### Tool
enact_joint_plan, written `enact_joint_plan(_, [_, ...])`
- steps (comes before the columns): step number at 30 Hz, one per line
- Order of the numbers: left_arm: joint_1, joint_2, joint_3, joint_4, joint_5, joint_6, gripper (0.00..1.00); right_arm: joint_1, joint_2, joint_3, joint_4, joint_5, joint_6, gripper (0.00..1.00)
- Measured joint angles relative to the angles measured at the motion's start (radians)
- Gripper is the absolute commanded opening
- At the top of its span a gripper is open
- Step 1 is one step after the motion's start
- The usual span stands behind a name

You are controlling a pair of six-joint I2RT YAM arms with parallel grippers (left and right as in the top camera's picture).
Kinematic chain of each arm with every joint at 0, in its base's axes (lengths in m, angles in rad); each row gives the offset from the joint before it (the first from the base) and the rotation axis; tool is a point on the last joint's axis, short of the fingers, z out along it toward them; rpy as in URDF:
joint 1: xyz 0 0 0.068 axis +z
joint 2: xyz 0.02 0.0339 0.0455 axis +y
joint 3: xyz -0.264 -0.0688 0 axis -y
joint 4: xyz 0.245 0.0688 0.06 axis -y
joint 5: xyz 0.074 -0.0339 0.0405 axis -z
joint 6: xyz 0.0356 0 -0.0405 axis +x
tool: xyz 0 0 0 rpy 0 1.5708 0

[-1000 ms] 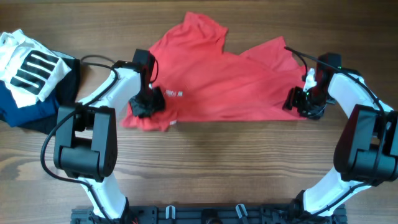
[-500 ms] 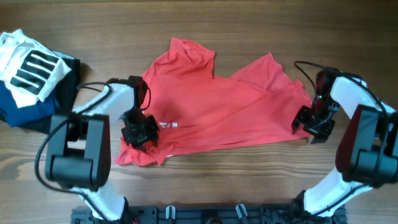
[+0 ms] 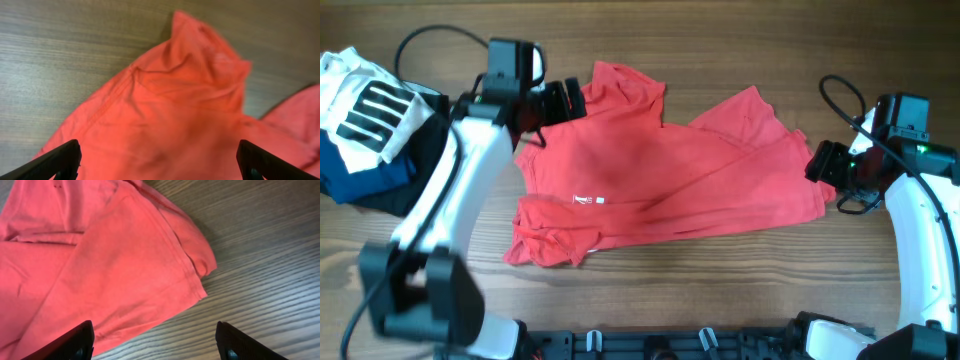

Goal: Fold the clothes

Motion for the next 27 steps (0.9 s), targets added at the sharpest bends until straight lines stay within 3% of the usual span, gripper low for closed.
enact_joint_plan(5, [0.011,0.334,0.263,0.024,0.003,0.105,0.99,0.0,0.001,0.0,-0.008,-0.013,-0.015,0.79])
enact_joint_plan(12, [0.013,0.55,0.313,0.103,0.003,0.209,0.91,0.0,0.002,0.0,-0.008,-0.018,-0.026,0.79])
enact_joint_plan(14, [0.013,0.558,0.322,0.105,0.002,0.235,0.75,0.0,0.002,0.0,-0.008,-0.018,-0.026,0.79])
enact_joint_plan(16, [0.01,0.566,0.327,0.088,0.0,0.253,0.4,0.0,0.002,0.0,-0.006,-0.018,-0.026,0.78])
enact_joint_plan(17, [0.01,0.567,0.33,0.075,0.001,0.261,0.13,0.0,0.002,0.0,0.0,-0.018,-0.026,0.77])
enact_joint_plan(18, [0.008,0.567,0.33,0.062,0.0,0.263,0.05,0.0,0.002,0.0,0.008,-0.018,-0.026,0.76])
enact_joint_plan(21, [-0.003,0.57,0.333,0.018,0.0,0.274,0.04,0.0,0.002,0.0,0.048,-0.018,-0.026,0.75])
enact_joint_plan(24, [-0.007,0.57,0.341,-0.029,0.004,0.273,0.04,0.0,0.002,0.0,0.091,-0.034,-0.026,0.67])
enact_joint_plan(27, [-0.003,0.56,0.341,-0.078,0.007,0.243,0.04,0.0,0.005,0.0,0.168,-0.079,-0.038,0.72])
